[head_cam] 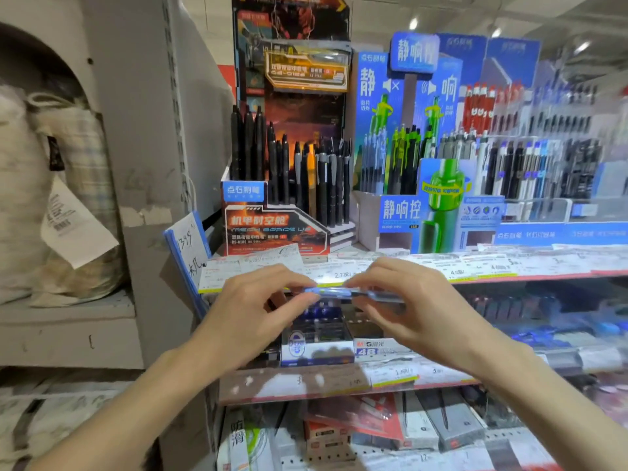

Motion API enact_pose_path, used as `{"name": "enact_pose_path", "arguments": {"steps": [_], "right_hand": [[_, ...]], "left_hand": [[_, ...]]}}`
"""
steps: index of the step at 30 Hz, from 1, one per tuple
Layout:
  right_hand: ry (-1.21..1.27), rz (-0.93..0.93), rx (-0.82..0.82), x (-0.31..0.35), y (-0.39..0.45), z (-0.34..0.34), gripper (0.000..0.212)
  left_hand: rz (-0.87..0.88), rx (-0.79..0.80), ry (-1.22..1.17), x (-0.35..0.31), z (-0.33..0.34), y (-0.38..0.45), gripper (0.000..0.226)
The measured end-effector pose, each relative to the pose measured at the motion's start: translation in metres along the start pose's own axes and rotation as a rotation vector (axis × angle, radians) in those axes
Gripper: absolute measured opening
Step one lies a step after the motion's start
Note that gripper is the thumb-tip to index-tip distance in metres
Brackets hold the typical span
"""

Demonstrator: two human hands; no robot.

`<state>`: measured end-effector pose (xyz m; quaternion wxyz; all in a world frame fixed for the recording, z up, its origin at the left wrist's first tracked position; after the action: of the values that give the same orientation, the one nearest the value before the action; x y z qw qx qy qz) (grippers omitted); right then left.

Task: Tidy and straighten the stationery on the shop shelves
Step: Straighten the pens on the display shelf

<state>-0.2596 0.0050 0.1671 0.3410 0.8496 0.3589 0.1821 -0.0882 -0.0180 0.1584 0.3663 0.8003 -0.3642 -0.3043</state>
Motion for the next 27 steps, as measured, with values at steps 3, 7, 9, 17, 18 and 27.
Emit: {"name": "enact_pose_path", "arguments": {"steps": [3,7,9,17,18,27], "right_hand": [[-0.051,-0.039,-0.029,0.005,0.021,-0.012,0.02],[-0.116,-0.055,-0.073,0.008,0.045,-0.024,0.015],[-0.131,-0.041,-0.117,0.004,0.055,-0.034,0.014],[-0.135,0.132,-0.216,-0.042,0.069,-0.067,0.011],[-0.132,0.167,-0.258,-0.05,0.07,-0.075,0.011],[0.099,0.364,-0.619,-0.092,0.095,-0.134,0.02]], "left_hand": [[-0.011,-0.001,-0.01,-0.004,-0.009,0.024,0.017],[0.022,0.005,0.009,-0.015,-0.01,0.056,0.019],[0.011,-0.02,-0.011,-0.016,-0.011,0.071,0.019],[-0.019,-0.073,0.032,-0.014,0.0,0.11,0.036],[-0.04,-0.075,0.017,-0.012,0.003,0.113,0.04],[-0.128,0.024,0.046,-0.005,0.049,0.135,0.039]]}}
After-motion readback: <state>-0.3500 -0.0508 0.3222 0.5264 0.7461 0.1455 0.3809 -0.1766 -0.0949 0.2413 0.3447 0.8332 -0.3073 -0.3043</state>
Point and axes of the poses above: each hand's wrist, its own y-axis towards the middle knuckle, its own z-axis out of the palm, x = y × z, the point moved 9 cm from there along y, towards the middle knuckle, and after that the axes turned 4 degrees about y, right-handed, at the moved point
